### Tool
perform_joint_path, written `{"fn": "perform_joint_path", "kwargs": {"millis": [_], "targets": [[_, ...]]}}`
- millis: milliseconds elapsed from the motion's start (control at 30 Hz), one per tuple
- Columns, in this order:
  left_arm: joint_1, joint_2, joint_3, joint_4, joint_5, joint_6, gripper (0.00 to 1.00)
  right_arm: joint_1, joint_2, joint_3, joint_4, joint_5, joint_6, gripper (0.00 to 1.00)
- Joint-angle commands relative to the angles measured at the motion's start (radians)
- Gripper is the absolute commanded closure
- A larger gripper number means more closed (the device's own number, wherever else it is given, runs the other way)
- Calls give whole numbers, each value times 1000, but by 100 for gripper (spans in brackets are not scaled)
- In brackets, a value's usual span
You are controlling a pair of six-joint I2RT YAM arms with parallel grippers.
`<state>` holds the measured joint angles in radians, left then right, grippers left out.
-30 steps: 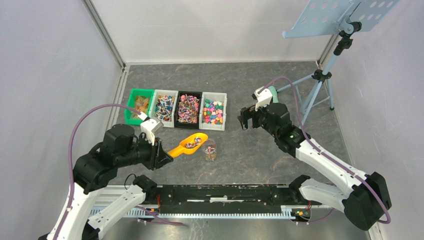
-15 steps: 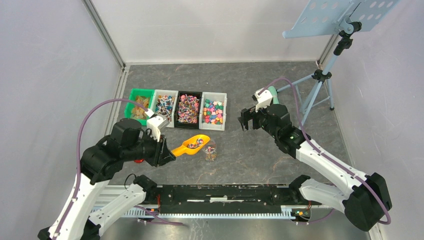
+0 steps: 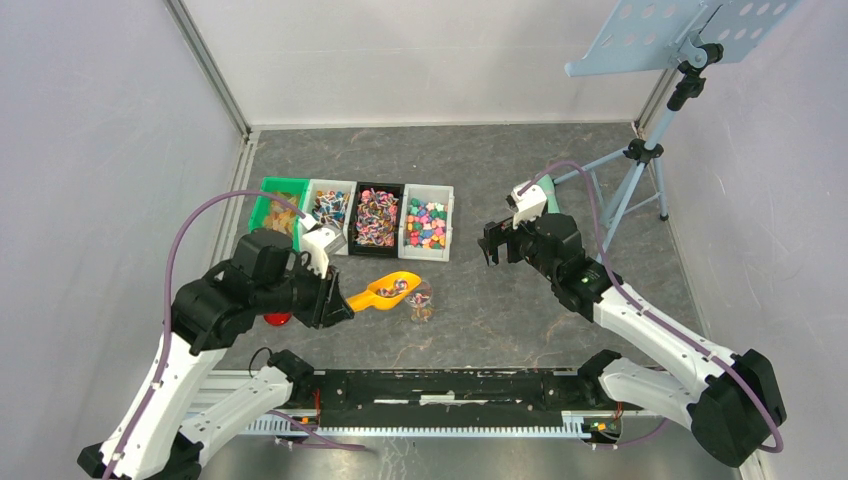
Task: Pack the candies
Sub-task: Place the fake candies in the packing bottle.
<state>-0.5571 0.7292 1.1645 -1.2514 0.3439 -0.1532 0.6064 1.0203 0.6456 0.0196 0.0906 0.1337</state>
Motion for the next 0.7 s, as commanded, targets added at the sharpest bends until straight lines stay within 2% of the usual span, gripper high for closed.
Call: {"fn": "perform_joint_path", "kwargs": {"millis": [0,667], "targets": [[-1,19,45,8,38,44,98,-4,-26,-5,42,12,-2,2],[-1,83,85,-52,63,54,98,-4,-29,-9,47,8,0,2]]}}
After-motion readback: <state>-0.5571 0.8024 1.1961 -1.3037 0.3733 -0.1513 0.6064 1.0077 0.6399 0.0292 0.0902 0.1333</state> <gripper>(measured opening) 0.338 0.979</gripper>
